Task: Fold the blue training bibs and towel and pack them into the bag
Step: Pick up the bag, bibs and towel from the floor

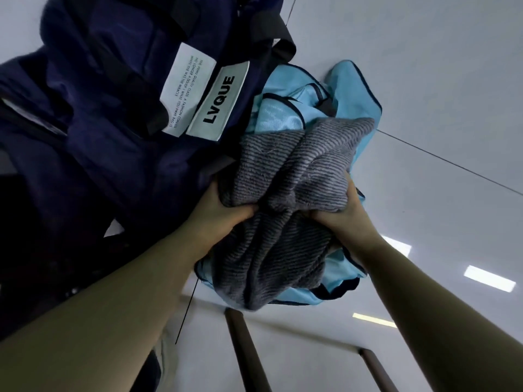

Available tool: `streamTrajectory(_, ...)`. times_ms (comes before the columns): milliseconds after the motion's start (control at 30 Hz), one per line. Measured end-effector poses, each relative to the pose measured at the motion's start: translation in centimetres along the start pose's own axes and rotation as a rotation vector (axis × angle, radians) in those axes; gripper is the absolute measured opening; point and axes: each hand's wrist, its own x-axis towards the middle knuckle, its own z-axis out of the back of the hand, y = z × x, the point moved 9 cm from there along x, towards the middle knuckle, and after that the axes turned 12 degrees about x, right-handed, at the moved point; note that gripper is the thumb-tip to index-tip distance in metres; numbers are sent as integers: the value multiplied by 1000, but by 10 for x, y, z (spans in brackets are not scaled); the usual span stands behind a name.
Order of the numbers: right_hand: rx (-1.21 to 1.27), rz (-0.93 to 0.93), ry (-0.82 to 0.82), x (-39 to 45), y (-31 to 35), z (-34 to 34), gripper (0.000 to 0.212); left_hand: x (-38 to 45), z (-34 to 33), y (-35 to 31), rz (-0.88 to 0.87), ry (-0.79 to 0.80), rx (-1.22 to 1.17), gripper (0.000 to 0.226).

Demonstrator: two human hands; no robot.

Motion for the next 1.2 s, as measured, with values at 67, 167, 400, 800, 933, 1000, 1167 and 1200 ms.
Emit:
streamTrajectory(67, 68, -13, 7, -13, 5, -8, 106, -2, -1, -6, -16, 22, -48, 59)
streamTrajectory(167, 116, -4, 31, -24, 17, -16, 101, -6, -3, -12, -13, 63, -118, 76)
streamTrajectory(400, 143, -50, 56, -53, 39, -18, 87, -29, -12, -44, -95, 203, -66, 78)
streamTrajectory(800, 205, 24, 10, -143, 116, -7, 86, -111, -11, -139, -248, 268, -37, 74)
streamTrajectory(933, 178, 114, 43, -169, 158, -14, 90, -150, 9, -176, -338, 177, 10, 69)
streamTrajectory(1000, 169, 176, 94, -184, 183, -22, 87, -175, 25, -197, -384, 111, 38, 61)
streamTrajectory(1167, 116, 347, 229, -237, 256, -55, 83, -257, 68, -243, -491, -45, 58, 69)
streamTrajectory(1200, 102, 380, 256, -250, 269, -64, 84, -276, 78, -251, -511, -83, 34, 65)
